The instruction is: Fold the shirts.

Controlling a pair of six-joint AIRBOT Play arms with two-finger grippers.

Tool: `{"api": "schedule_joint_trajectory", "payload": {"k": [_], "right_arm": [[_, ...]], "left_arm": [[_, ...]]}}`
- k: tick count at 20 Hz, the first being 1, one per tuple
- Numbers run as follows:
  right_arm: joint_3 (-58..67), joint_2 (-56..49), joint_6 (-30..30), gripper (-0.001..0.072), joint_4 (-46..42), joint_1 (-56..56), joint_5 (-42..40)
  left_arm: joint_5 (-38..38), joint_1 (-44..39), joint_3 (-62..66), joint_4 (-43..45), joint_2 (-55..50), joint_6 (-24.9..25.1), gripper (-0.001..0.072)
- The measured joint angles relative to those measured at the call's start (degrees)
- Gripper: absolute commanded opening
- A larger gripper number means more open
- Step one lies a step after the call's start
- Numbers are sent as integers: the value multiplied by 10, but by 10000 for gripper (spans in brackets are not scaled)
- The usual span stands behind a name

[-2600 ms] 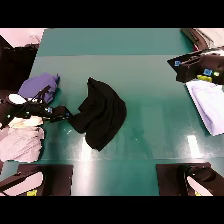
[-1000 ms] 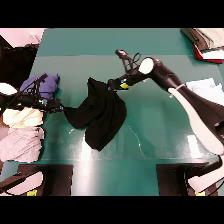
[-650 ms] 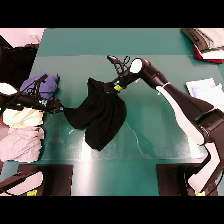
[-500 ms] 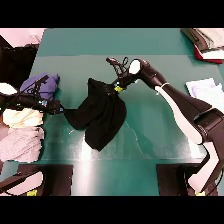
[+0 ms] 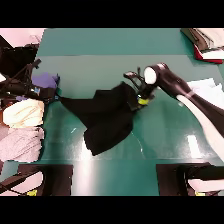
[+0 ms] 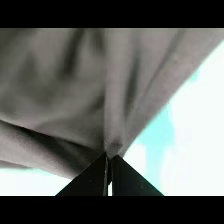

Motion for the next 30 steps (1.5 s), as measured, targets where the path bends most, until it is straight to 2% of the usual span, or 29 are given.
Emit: {"api": "schedule_joint_trajectory", "payload": {"k": [2, 3, 4, 5, 10, 13, 20, 25, 30], "right_arm": [[-84, 77, 17, 21, 1, 9, -8], [-116, 112, 23, 140, 6, 14, -19], [-144, 145, 27, 414, 14, 20, -28], [-163, 173, 29, 563, 19, 25, -35], [-155, 266, 35, 561, 34, 16, -80], [-104, 253, 18, 562, 37, -3, -103], [51, 44, -54, 563, 107, -6, -172], [150, -106, -72, 562, 181, -5, -190], [218, -196, -77, 552, 217, 7, -181]], "left_arm": [[-2, 0, 16, 0, 0, 0, 22], [-2, 0, 21, 0, 0, 0, 22], [-2, 0, 25, 0, 0, 0, 23], [-2, 0, 28, 2, 0, 0, 22], [-32, 0, 33, 13, 0, 0, 23], [-59, 0, 34, 38, 0, -2, 23], [-85, 0, 34, 59, 0, -16, 23], [-88, 0, 34, 62, 0, -23, 23], [-88, 0, 34, 63, 0, -24, 23]]}}
